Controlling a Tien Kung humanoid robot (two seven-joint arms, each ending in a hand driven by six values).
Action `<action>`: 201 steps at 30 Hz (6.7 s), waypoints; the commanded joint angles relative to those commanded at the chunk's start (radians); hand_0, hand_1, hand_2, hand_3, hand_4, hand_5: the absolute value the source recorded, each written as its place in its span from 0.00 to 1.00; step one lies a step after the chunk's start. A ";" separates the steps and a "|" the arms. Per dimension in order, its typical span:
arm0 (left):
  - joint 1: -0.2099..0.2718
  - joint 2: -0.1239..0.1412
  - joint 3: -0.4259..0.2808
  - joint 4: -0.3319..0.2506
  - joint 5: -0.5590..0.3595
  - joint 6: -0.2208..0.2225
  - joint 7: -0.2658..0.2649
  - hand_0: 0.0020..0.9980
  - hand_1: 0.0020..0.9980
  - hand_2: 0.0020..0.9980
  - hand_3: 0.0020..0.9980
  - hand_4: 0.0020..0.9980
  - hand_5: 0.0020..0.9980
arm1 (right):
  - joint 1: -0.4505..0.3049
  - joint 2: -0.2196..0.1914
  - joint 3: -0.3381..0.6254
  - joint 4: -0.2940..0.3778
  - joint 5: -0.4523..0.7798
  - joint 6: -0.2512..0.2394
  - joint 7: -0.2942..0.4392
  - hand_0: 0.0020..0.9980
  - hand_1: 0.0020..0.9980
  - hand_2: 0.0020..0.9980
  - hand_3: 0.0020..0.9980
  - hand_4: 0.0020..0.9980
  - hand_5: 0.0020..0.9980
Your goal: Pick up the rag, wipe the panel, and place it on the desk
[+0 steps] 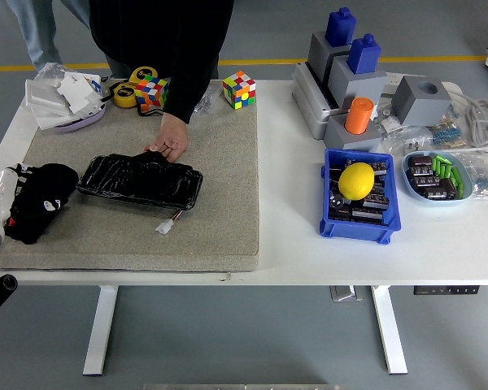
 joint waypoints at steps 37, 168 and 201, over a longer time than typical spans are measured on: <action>0.000 -0.014 0.010 -0.015 -0.026 0.038 0.002 0.27 0.27 0.42 0.58 0.77 0.03 | -0.002 -0.007 -0.004 0.000 -0.005 -0.002 -0.003 0.73 0.66 0.68 0.62 1.00 0.58; -0.231 -0.144 0.406 -0.317 0.030 0.042 0.181 0.21 0.12 0.39 0.66 0.65 0.00 | 0.022 -0.030 -0.046 -0.016 0.027 0.007 -0.004 0.73 0.66 0.68 0.62 1.00 0.58; -0.204 -0.102 0.357 -0.264 0.027 0.042 0.165 0.20 0.12 0.39 0.66 0.64 0.00 | 0.011 -0.027 -0.030 -0.010 0.016 0.007 -0.009 0.72 0.66 0.68 0.62 1.00 0.58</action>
